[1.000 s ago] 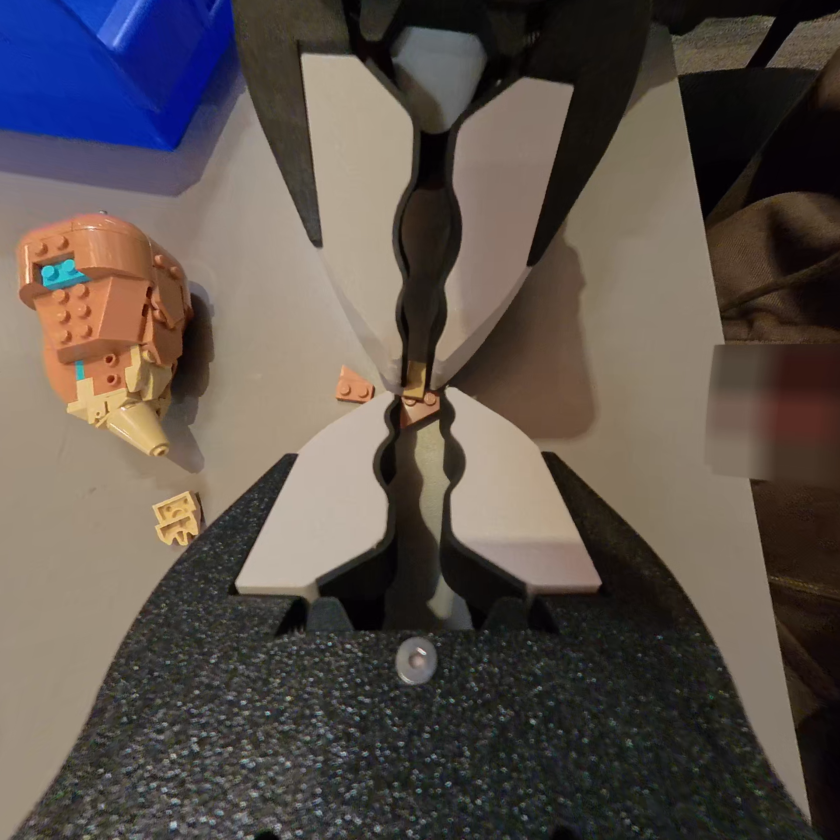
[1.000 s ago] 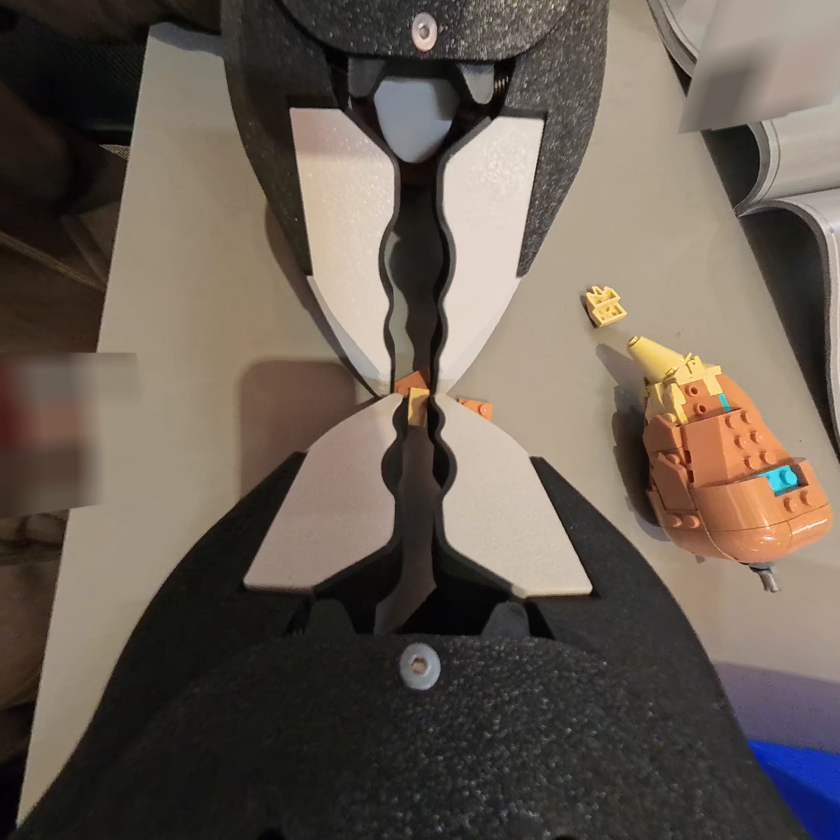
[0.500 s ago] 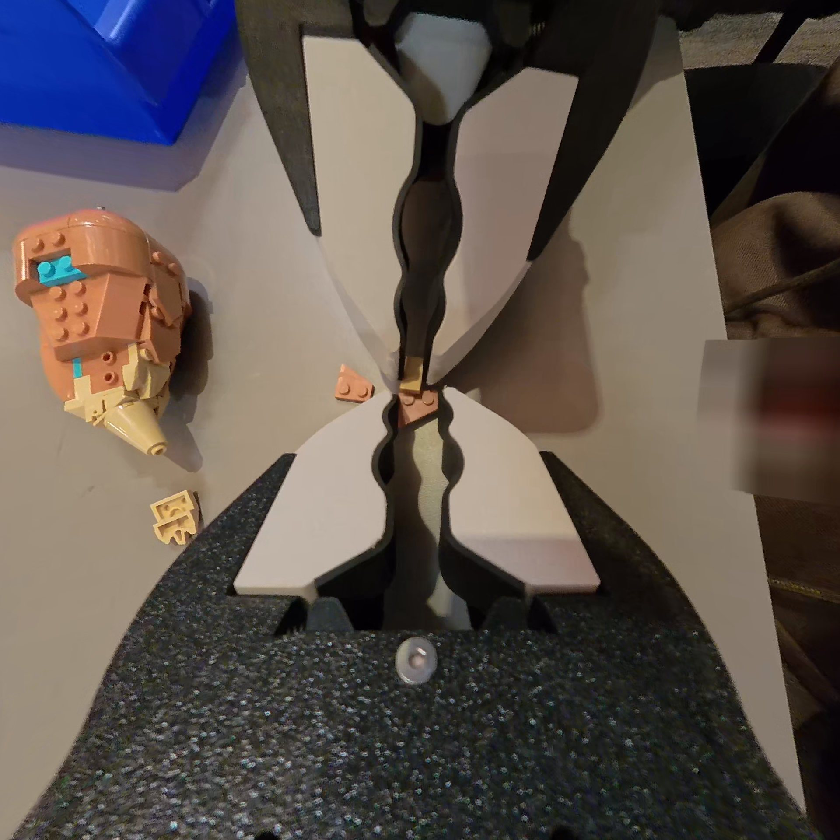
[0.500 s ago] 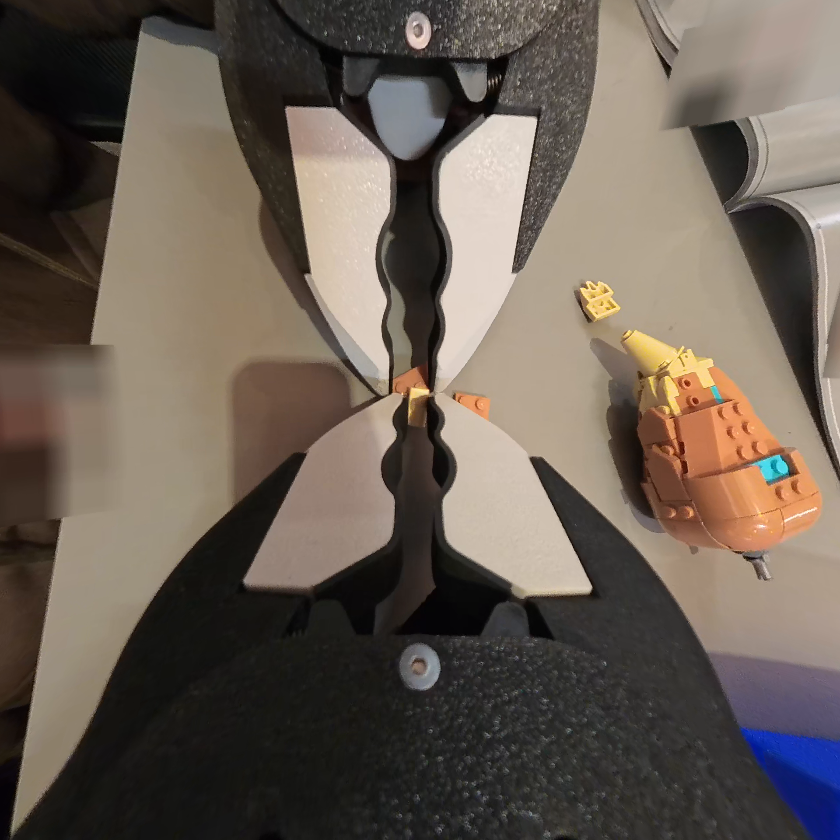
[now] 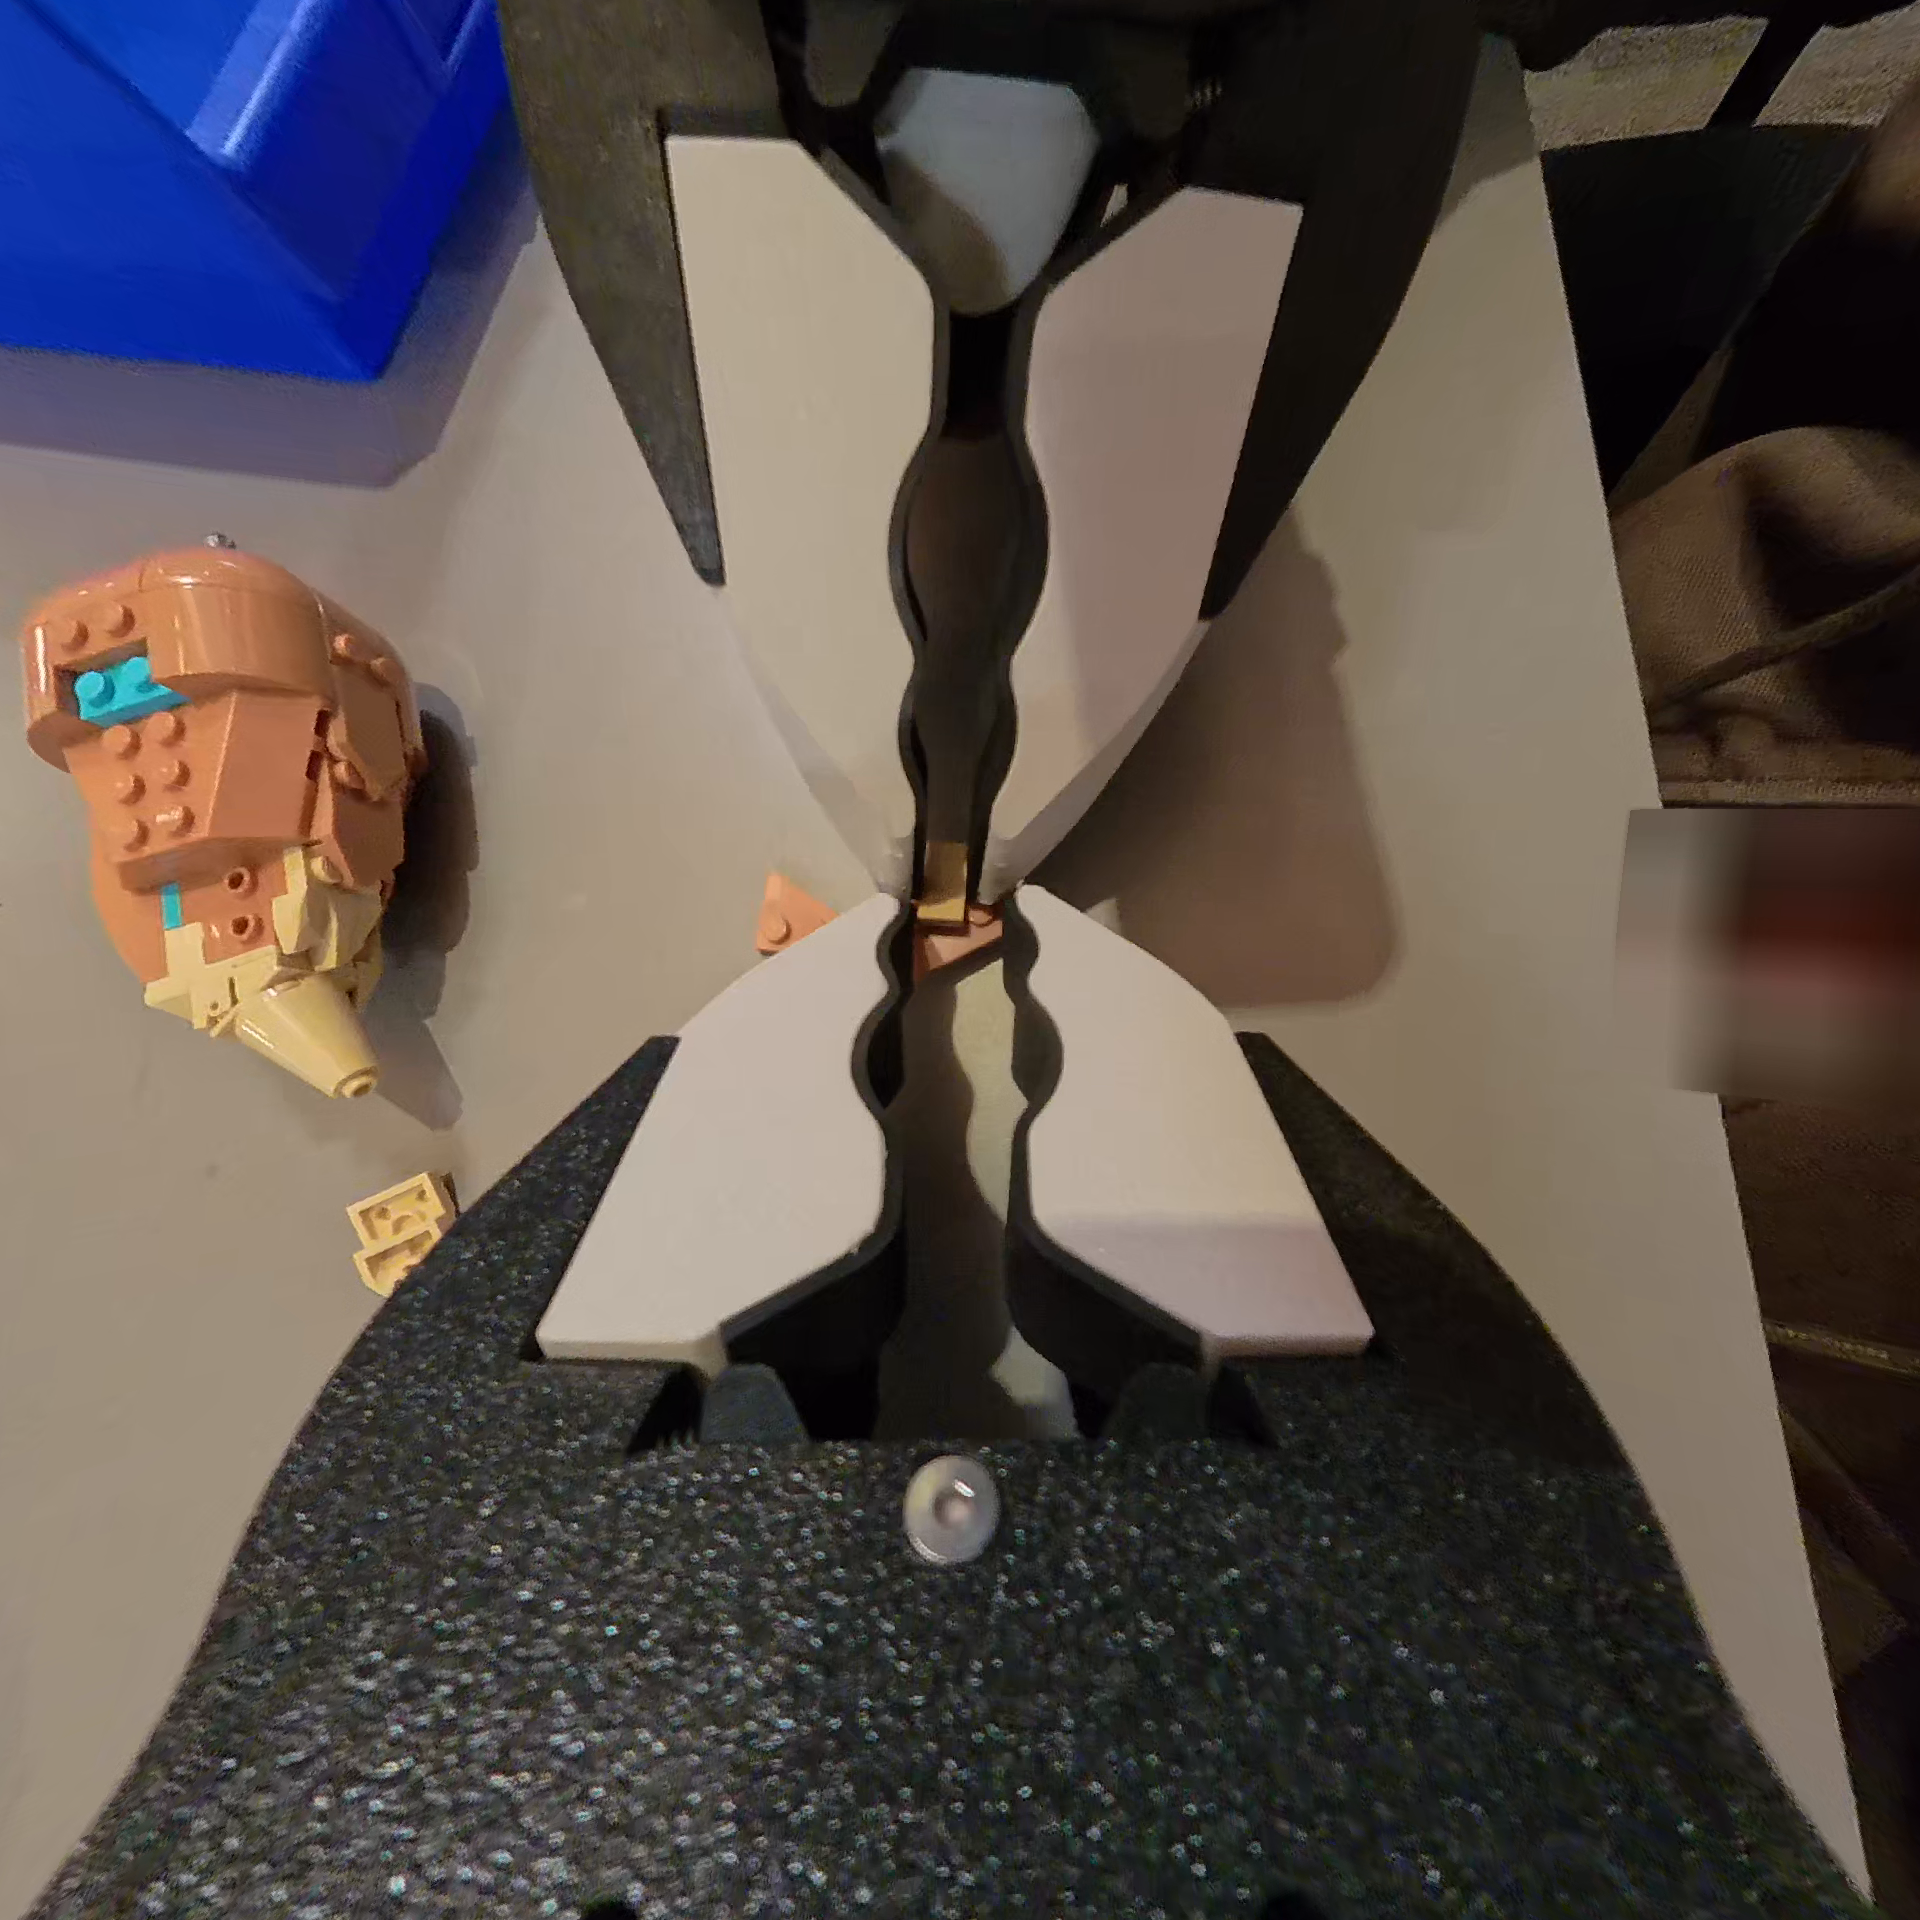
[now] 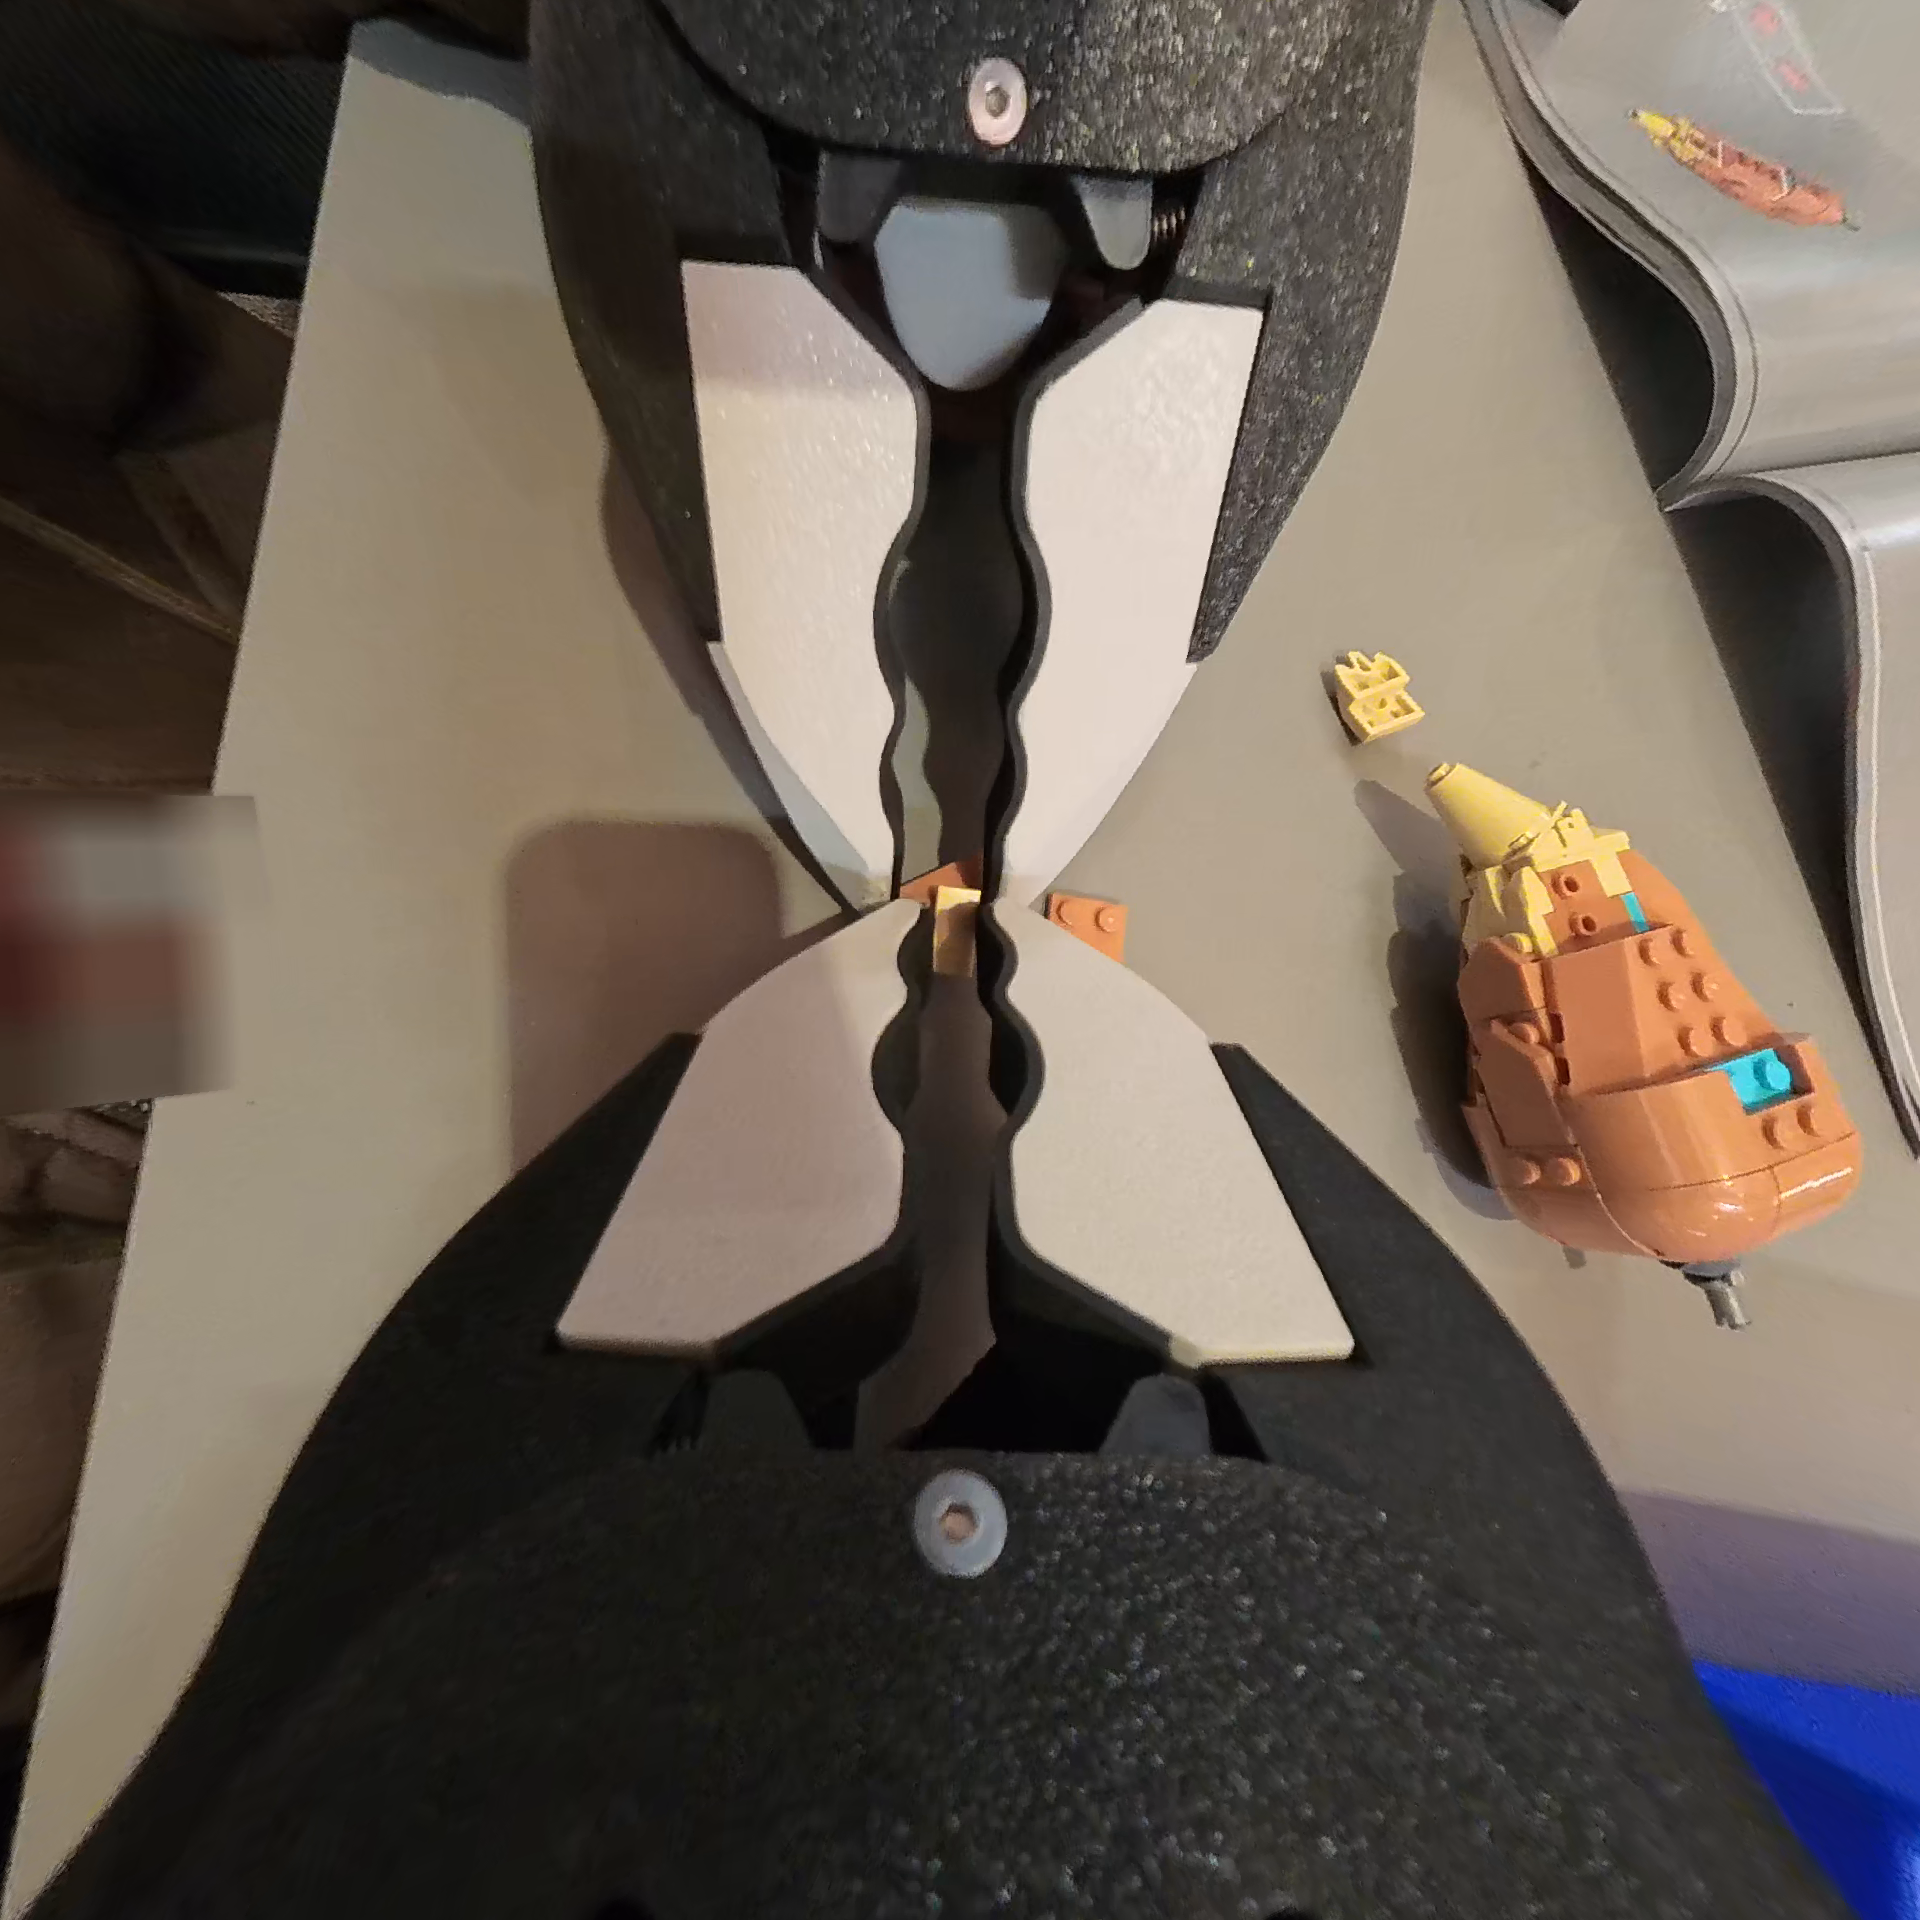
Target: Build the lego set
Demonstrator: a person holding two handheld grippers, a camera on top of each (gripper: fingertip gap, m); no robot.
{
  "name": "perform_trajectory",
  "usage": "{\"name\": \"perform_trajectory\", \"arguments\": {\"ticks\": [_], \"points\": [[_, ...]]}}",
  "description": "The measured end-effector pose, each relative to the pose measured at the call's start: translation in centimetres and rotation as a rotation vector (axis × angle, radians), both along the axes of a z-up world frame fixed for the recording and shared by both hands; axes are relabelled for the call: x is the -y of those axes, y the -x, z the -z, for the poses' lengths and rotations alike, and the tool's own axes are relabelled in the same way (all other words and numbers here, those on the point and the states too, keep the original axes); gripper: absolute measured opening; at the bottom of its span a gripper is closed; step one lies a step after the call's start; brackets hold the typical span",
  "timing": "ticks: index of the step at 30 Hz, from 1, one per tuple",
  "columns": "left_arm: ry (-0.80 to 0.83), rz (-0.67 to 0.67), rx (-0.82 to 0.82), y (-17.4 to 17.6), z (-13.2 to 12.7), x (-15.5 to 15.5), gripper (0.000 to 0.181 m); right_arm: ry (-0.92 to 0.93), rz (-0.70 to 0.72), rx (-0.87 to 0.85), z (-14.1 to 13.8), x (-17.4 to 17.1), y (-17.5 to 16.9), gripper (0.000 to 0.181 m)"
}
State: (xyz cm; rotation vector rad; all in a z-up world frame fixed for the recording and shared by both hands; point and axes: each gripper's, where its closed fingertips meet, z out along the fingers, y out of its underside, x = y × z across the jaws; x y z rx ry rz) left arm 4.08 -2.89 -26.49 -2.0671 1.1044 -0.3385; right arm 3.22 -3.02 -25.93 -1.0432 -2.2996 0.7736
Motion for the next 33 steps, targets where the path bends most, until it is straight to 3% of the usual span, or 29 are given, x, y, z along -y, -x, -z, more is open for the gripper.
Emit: {"name": "perform_trajectory", "arguments": {"ticks": [27, 33], "points": [[0.016, 0.0, 0.014, 0.0, 0.1, 0.0, 0.016, 0.048, 0.007, -0.014, -0.4, 0.0, -0.1, 0.013], [0.017, 0.001, 0.009, 0.0, 0.1, 0.1, 0.016, 0.082, 0.032, 0.056, 0.1, -0.9, -1.0, 0.016]]}}
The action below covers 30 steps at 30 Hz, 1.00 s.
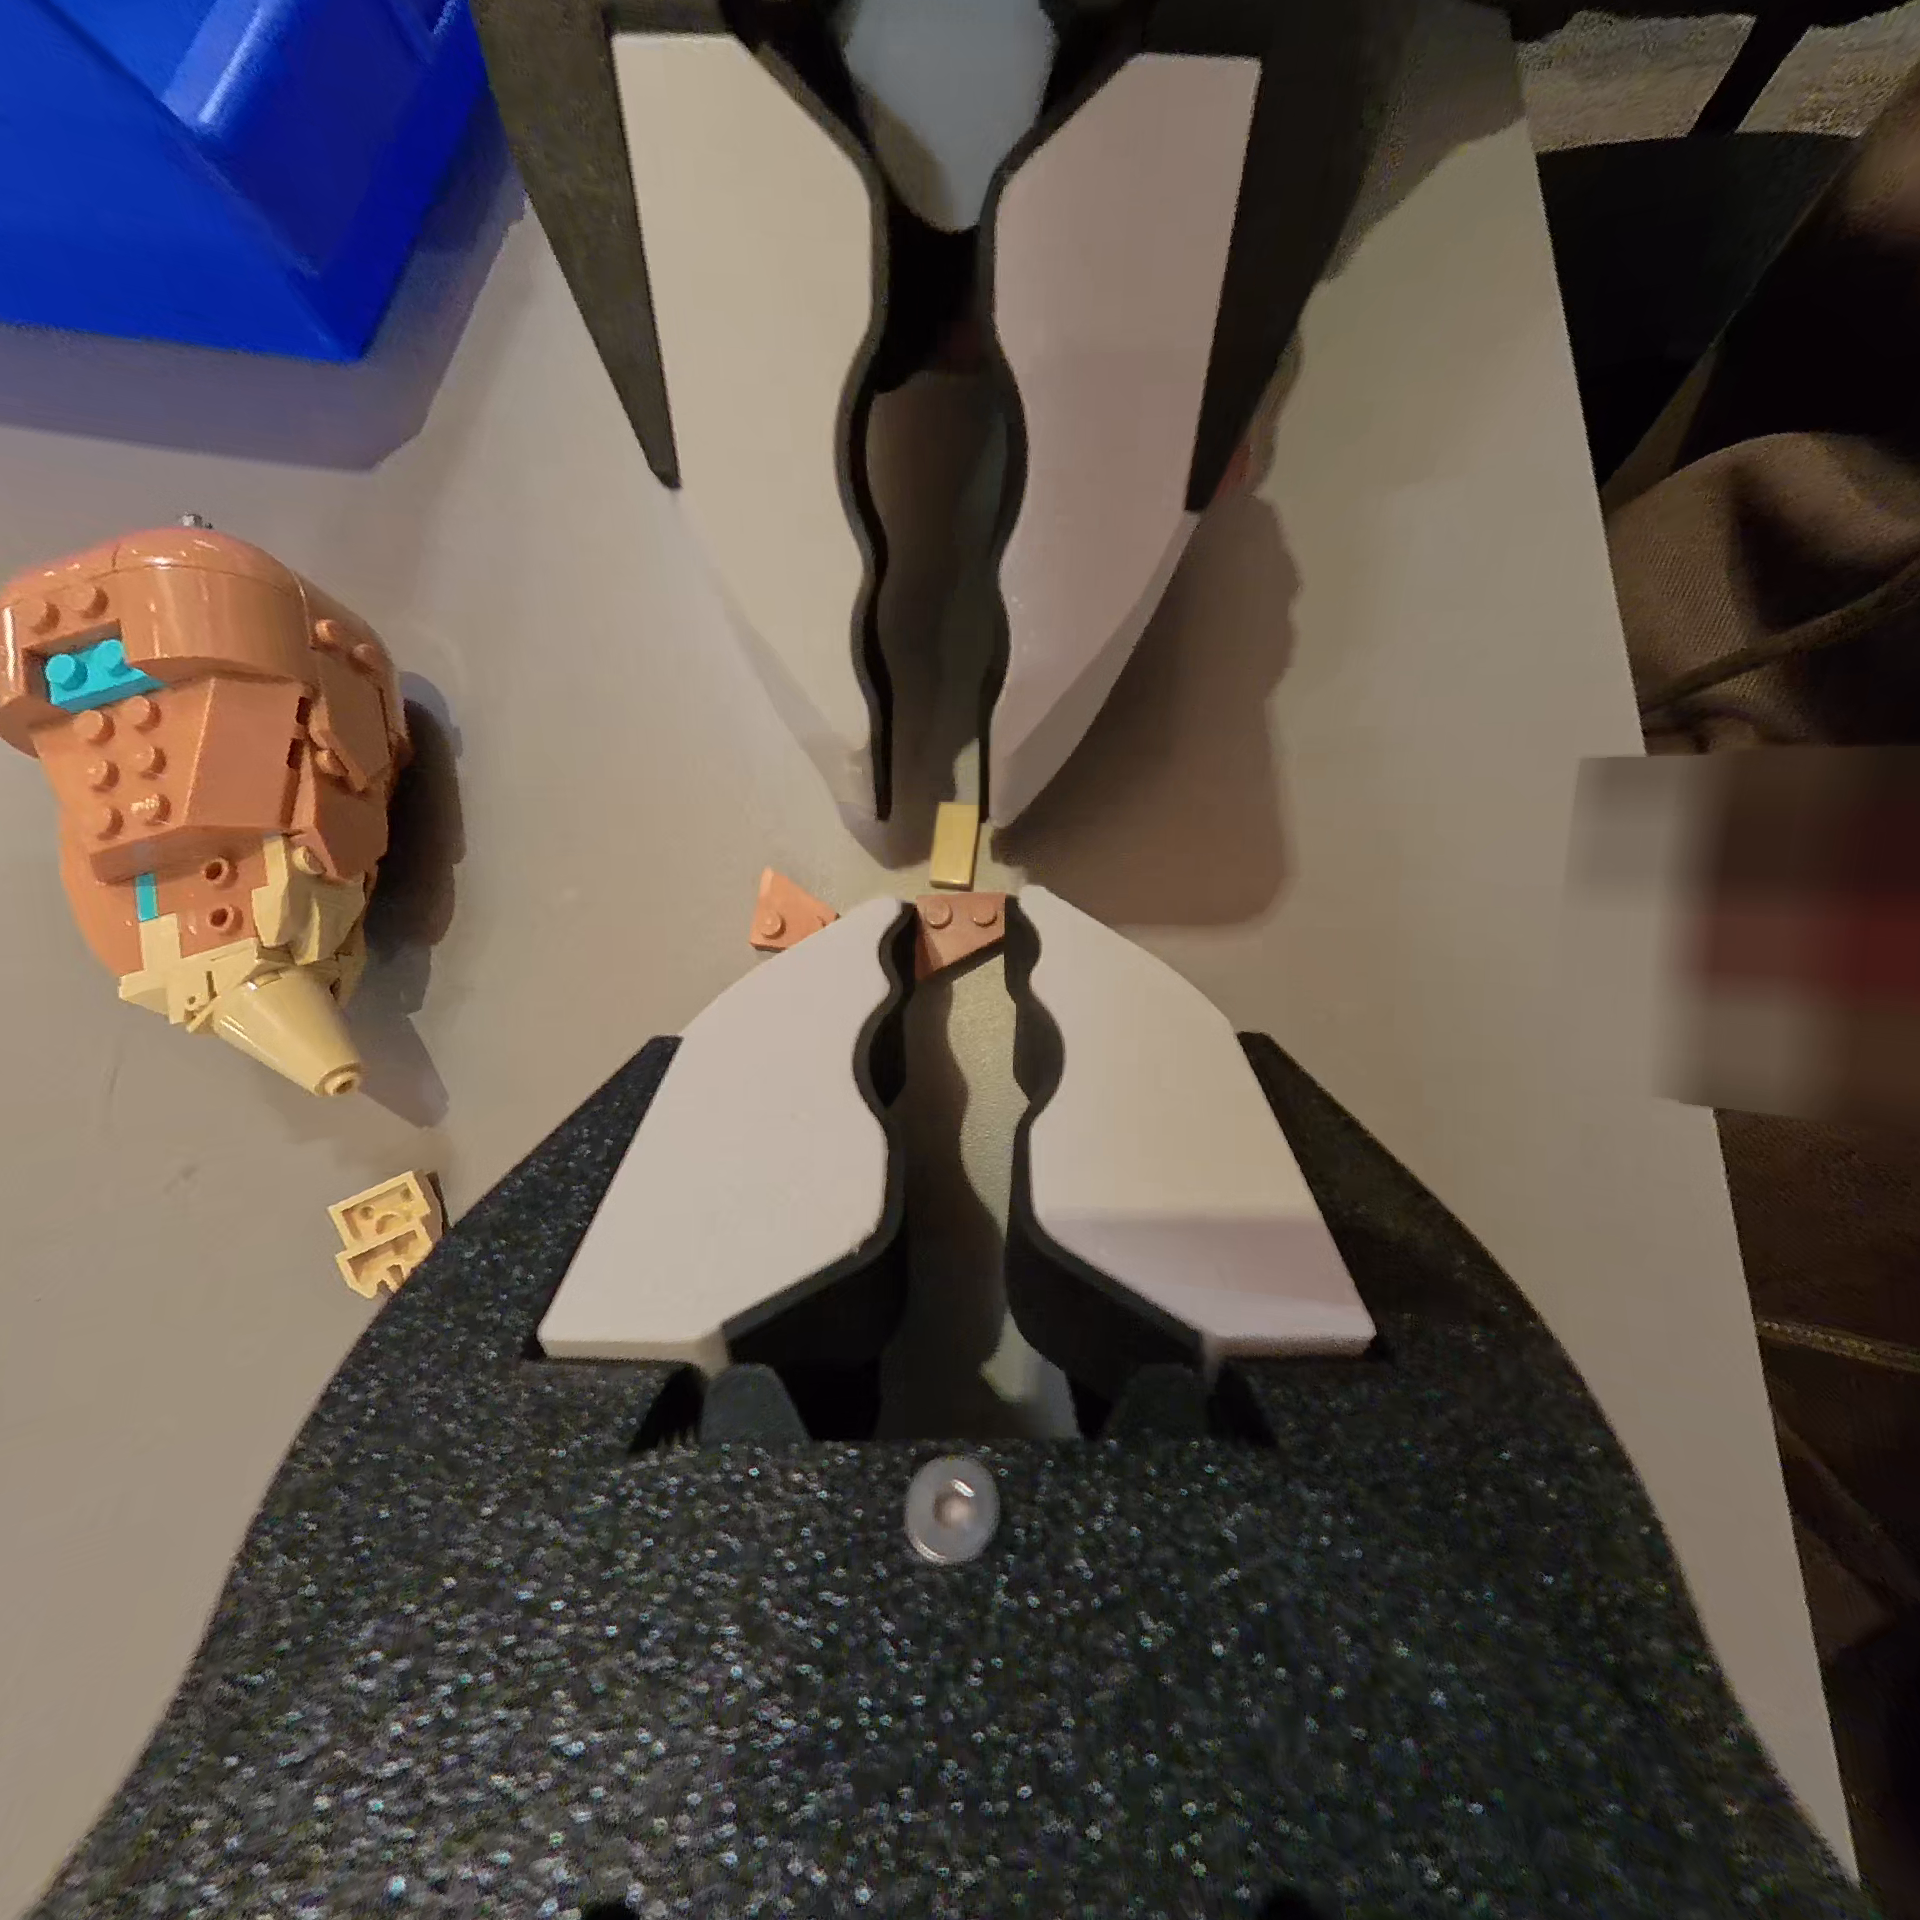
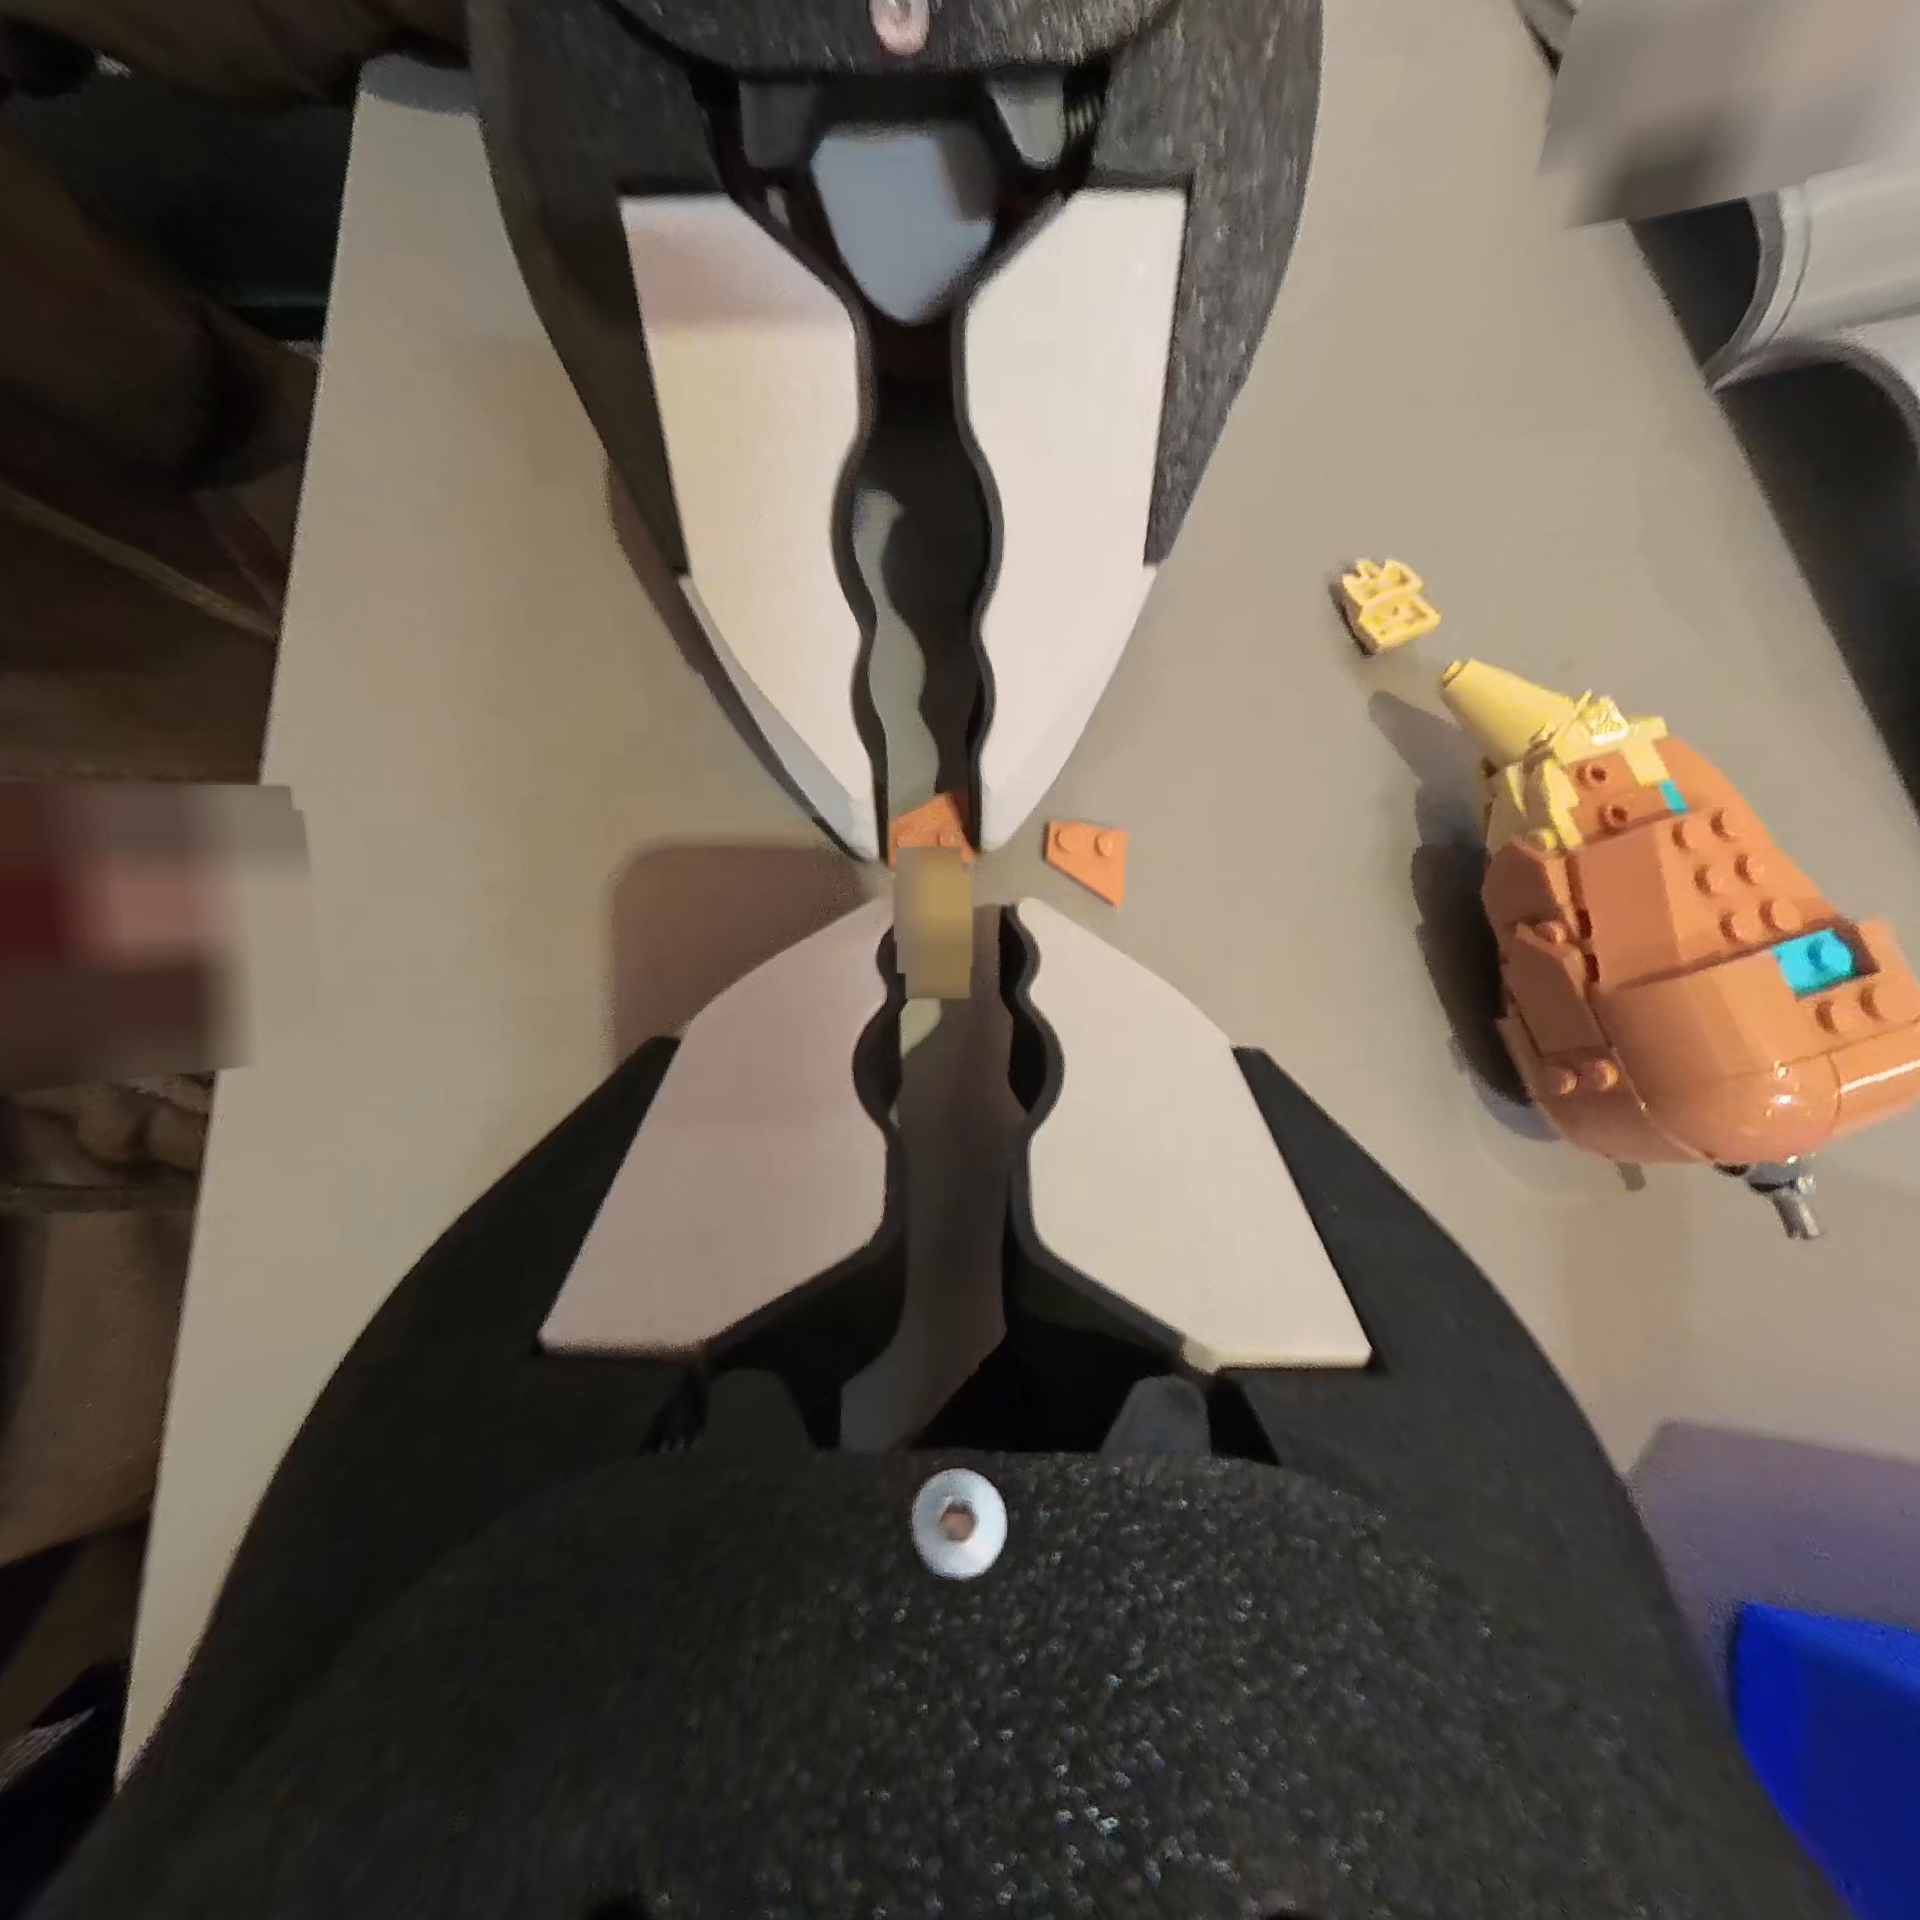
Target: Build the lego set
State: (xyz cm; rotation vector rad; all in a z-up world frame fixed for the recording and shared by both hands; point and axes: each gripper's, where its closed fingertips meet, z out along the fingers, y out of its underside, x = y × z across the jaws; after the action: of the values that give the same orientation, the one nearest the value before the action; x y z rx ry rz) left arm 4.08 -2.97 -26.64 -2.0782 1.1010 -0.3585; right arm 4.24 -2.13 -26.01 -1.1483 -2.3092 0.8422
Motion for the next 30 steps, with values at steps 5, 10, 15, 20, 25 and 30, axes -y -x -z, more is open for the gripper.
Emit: {"name": "perform_trajectory", "arguments": {"ticks": [5, 10, 15, 20, 25, 30], "points": [[0.015, 0.005, -0.014, 0.0, 0.1, 0.2, 0.016, 0.005, 0.008, 0.069, 0.9, -0.1, -0.4, 0.017], [0.022, 0.008, -0.014, 0.0, 0.2, 0.2, 0.016, -0.001, 0.006, 0.065, 0.9, 0.3, -0.1, 0.016], [0.028, -0.023, -0.011, 0.2, 0.0, 0.6, 0.021, 0.001, 0.018, 0.055, 0.9, 0.1, -0.1, 0.016], [0.086, -0.162, 0.047, 0.7, -0.3, 0.8, 0.021, 0.0, 0.03, 0.049, 0.9, -0.1, -0.2, 0.016], [0.108, -0.262, 0.012, 0.9, 0.4, 0.6, 0.025, -0.003, 0.032, 0.043, 0.9, -0.1, 0.0, 0.016], [0.093, -0.301, -0.006, 0.8, 0.4, 0.6, 0.023, -0.002, 0.037, 0.032, 0.7, -0.2, -0.1, 0.015]]}}
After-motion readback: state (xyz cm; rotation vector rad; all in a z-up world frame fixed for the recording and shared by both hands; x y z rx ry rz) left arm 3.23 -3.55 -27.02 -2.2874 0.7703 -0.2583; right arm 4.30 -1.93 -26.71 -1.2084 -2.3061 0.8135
